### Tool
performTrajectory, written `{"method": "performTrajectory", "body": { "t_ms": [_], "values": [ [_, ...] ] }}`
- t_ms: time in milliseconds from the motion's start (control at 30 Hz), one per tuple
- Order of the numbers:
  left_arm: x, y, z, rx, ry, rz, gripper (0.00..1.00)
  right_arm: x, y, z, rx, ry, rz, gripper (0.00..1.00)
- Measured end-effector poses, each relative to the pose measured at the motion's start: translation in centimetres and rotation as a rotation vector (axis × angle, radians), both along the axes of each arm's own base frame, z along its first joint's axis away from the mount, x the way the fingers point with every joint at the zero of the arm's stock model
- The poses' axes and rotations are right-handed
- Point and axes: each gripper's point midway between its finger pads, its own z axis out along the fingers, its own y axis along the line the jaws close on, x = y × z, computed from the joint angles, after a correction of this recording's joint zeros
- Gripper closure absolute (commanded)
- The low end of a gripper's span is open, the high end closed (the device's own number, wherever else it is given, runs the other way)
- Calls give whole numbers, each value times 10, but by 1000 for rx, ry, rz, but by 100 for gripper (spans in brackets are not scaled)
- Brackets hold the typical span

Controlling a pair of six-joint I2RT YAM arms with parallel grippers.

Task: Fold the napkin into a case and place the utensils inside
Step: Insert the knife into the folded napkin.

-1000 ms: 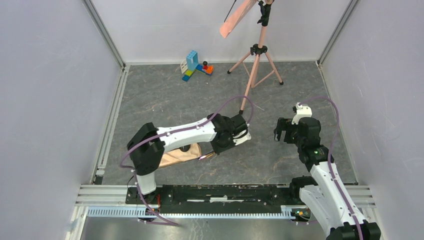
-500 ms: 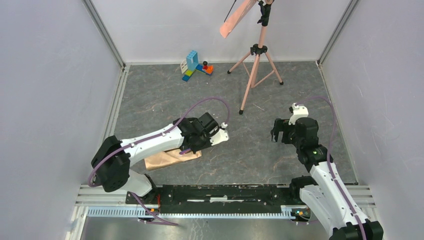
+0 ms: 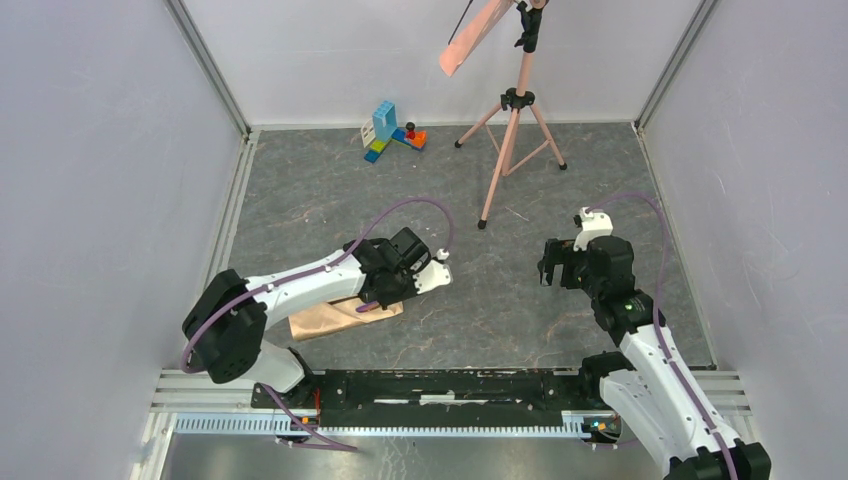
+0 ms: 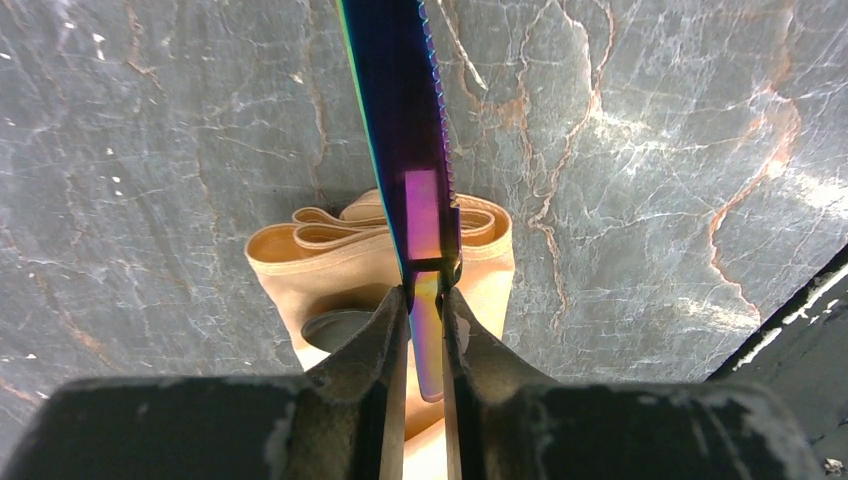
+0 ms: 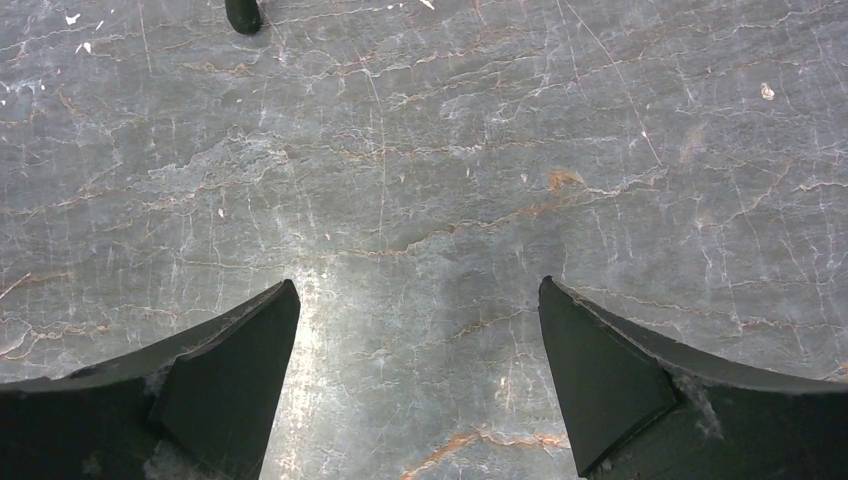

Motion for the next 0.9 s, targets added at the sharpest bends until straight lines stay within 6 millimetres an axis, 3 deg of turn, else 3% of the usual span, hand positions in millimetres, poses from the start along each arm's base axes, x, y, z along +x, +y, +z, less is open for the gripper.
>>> {"method": "performTrajectory", "body": {
  "t_ms": [400,900],
  "values": [
    [-5,12,-12,16,38,10,98,-1,6,2,-12,-12,21,4],
    [-23,54,-22,121,54,50,98,-5,20,0,-31,-10,72,3]
  ]
}}
